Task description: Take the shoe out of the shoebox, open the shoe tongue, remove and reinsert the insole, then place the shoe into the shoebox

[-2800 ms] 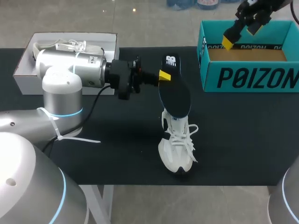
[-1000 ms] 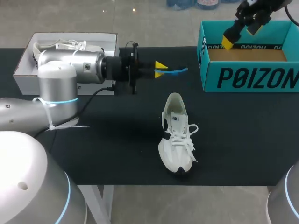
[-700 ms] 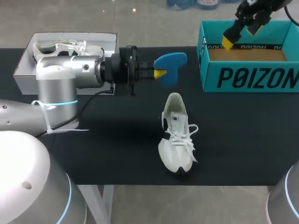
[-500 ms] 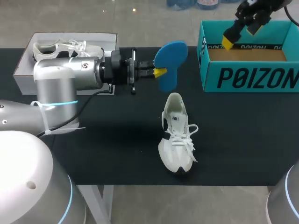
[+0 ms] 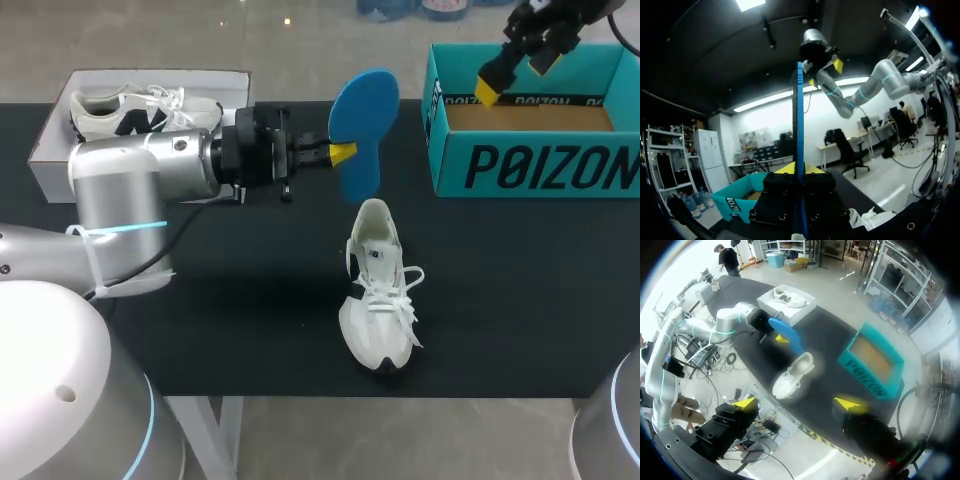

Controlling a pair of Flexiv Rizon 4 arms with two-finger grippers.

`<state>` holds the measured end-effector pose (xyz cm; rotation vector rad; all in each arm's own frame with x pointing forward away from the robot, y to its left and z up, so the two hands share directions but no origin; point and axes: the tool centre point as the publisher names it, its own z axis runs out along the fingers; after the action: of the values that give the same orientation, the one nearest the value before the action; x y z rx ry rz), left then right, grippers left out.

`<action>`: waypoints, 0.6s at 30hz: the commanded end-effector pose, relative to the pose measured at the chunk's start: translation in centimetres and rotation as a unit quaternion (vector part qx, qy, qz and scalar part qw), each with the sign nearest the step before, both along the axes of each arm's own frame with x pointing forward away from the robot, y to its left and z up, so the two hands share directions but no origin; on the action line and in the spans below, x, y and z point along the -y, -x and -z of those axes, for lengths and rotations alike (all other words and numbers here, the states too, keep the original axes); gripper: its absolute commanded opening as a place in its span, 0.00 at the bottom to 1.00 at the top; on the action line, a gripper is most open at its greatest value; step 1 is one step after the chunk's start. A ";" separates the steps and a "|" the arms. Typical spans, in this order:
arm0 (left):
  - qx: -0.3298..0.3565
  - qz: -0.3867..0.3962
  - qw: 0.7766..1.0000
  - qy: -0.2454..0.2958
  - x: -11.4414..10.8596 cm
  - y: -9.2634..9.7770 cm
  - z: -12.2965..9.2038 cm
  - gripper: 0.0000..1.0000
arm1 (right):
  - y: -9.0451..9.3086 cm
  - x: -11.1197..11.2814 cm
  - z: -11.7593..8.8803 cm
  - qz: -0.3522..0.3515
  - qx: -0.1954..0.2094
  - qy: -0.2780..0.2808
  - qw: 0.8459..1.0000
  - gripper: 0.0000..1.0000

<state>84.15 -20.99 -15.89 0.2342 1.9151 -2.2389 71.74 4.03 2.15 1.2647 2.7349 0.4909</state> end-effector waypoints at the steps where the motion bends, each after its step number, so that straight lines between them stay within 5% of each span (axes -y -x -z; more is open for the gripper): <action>1: 0.000 -0.001 1.000 -0.001 0.0 0.0 0.0 0.00 | -0.2 -0.1 -0.1 0.001 -0.002 0.001 1.000 1.00; 12: -0.021 -0.005 1.000 -0.013 0.4 0.0 0.8 0.00 | -0.2 -0.1 -0.1 0.001 -0.002 0.001 1.000 1.00; 18: -0.121 0.001 0.993 -0.011 0.7 -0.1 1.2 0.00 | -0.2 -0.1 -0.1 0.001 -0.002 0.001 1.000 1.00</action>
<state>84.21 -21.45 -17.38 0.0307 2.0349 -2.3024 71.75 4.03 2.16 1.2649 2.7350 0.4903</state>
